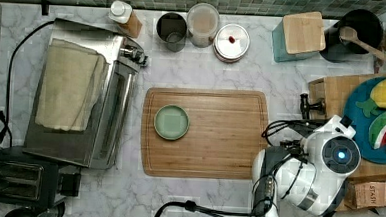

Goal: Open the drawer.

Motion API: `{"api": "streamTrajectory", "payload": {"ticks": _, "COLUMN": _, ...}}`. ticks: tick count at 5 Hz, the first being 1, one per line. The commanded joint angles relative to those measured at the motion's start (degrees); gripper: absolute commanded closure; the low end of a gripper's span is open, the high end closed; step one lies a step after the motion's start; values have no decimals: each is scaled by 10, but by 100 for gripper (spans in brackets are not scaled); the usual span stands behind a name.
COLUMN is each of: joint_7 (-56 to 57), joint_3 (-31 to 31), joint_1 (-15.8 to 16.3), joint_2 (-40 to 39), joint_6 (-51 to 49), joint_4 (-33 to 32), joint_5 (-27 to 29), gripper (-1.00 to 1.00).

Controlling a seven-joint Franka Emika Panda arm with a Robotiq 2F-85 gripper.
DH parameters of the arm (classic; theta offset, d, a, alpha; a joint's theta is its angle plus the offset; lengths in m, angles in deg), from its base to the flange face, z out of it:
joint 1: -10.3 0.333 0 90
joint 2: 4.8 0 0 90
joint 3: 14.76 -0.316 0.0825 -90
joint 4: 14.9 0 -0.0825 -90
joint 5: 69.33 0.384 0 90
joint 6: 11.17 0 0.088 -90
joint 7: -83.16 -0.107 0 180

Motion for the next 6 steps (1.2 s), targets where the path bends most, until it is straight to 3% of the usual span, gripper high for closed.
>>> {"api": "streamTrajectory", "payload": {"ticks": 1, "joint_7": 7, "joint_3": -3, "joint_1": 2, "joint_2": -22, "joint_6": 69, "joint_4": 2, "joint_5": -14, "gripper": -100}}
{"api": "streamTrajectory", "payload": {"ticks": 2, "joint_7": 23, "joint_3": -2, "joint_1": -4, "joint_2": -61, "joint_6": 106, "joint_4": 14, "joint_5": -21, "gripper": -100}}
{"api": "streamTrajectory", "payload": {"ticks": 4, "joint_7": 35, "joint_3": -26, "joint_1": -10, "joint_2": -83, "joint_6": 85, "joint_4": 14, "joint_5": 30, "gripper": -100}}
{"api": "streamTrajectory", "payload": {"ticks": 6, "joint_7": 12, "joint_3": -20, "joint_1": 4, "joint_2": -63, "joint_6": 90, "joint_4": -4, "joint_5": 8, "gripper": -100}}
